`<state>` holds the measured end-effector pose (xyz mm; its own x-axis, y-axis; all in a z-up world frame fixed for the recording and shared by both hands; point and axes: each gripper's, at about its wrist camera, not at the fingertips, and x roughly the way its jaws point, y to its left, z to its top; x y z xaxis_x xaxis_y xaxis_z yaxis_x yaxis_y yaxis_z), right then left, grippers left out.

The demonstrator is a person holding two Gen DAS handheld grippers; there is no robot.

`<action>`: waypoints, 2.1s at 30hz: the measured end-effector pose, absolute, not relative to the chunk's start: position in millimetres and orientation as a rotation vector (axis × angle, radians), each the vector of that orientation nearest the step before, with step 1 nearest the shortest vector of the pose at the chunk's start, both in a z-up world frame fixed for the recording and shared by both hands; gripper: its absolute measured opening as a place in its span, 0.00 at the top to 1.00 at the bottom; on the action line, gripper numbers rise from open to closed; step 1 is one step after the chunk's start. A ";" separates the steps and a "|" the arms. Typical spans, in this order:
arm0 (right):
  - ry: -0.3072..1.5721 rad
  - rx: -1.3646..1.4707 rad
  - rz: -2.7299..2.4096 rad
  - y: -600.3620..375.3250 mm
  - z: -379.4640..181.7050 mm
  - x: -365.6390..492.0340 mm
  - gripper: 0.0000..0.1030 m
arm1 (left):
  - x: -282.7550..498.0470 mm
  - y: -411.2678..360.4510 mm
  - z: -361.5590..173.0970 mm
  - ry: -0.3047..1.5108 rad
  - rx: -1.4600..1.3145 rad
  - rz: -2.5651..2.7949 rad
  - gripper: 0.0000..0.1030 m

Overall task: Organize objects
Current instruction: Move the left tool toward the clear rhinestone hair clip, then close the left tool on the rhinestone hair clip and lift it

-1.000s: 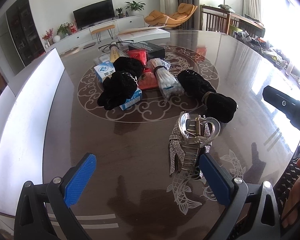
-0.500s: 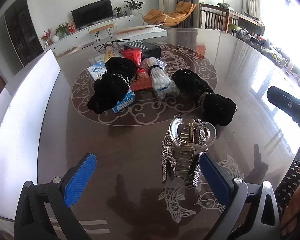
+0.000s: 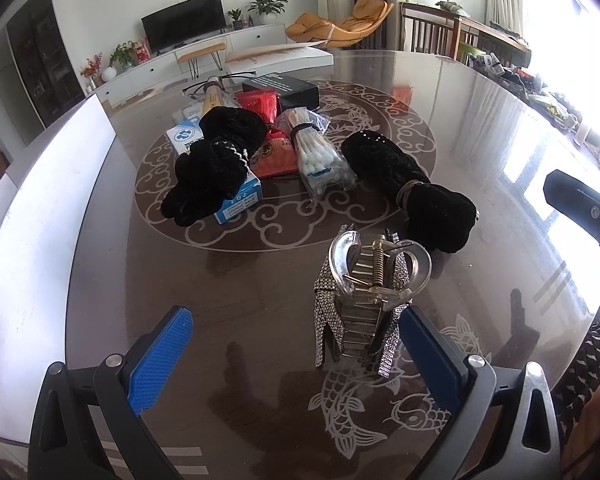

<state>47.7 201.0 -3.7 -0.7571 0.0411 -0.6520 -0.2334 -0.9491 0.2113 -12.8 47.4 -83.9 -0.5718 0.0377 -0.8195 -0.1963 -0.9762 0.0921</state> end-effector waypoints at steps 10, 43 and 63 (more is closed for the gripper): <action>0.426 -1.027 2.781 200.3 -4.3 48.0 0.00 | -19.2 58.1 -99.4 0.292 -1.426 2.634 0.00; 0.459 -1.037 2.777 205.9 -3.8 50.0 0.00 | -62.6 29.5 -102.0 0.372 -1.409 2.518 0.00; 0.525 -1.057 2.761 213.6 -7.1 48.4 0.00 | -31.4 -10.7 -101.2 0.141 -1.517 2.725 0.44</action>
<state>48.4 213.6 -7.1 -0.7437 0.0049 -0.6685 -0.2498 -0.9296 0.2711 -31.4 -10.7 -101.2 -0.5277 -0.0268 -0.8490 -0.0608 -0.9957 0.0692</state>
